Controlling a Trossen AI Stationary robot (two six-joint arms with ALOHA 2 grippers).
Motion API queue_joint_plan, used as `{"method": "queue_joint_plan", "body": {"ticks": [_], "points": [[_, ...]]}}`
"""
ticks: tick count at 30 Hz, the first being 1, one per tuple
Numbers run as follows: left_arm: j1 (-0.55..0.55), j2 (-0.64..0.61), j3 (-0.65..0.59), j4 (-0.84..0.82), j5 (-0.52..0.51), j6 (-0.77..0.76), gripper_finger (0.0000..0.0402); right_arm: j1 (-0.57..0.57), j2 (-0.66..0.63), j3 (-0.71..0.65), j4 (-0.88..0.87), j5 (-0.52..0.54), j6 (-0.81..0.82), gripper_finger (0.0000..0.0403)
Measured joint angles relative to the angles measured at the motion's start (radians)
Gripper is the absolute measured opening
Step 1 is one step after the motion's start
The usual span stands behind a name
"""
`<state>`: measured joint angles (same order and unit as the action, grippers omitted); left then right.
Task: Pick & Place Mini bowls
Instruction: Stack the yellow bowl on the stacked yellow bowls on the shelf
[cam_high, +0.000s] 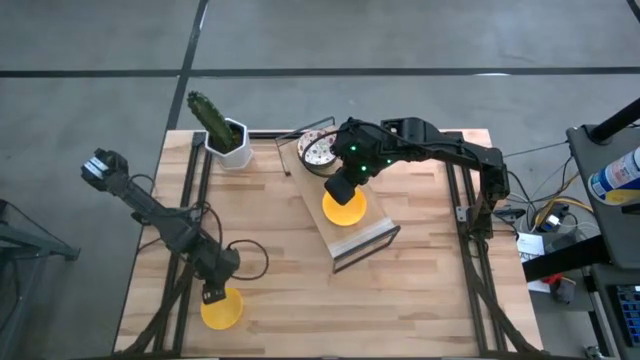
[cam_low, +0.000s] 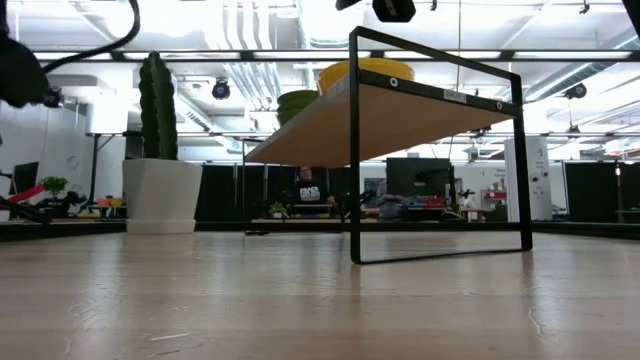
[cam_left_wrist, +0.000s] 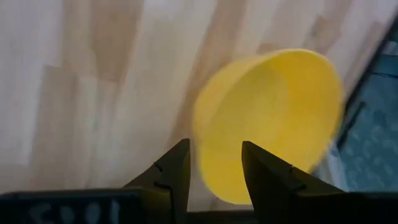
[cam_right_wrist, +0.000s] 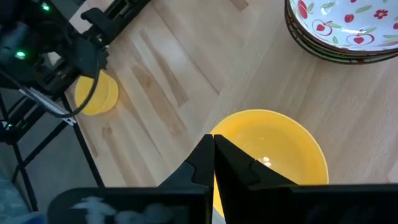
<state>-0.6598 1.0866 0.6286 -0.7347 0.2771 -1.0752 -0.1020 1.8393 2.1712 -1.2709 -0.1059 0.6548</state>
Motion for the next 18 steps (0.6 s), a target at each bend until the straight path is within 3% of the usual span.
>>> {"method": "queue_joint_plan", "body": {"ticks": [7,18], "points": [[0.0,0.004,-0.015,0.002,-0.08,0.003,0.0135,0.0,0.0,0.0,0.027,-0.001,0.0,0.0009],[0.0,0.046,-0.016,0.044,-0.054,0.008,0.0135,0.006,0.0,0.0,0.032,-0.001,0.0,0.0009]]}}
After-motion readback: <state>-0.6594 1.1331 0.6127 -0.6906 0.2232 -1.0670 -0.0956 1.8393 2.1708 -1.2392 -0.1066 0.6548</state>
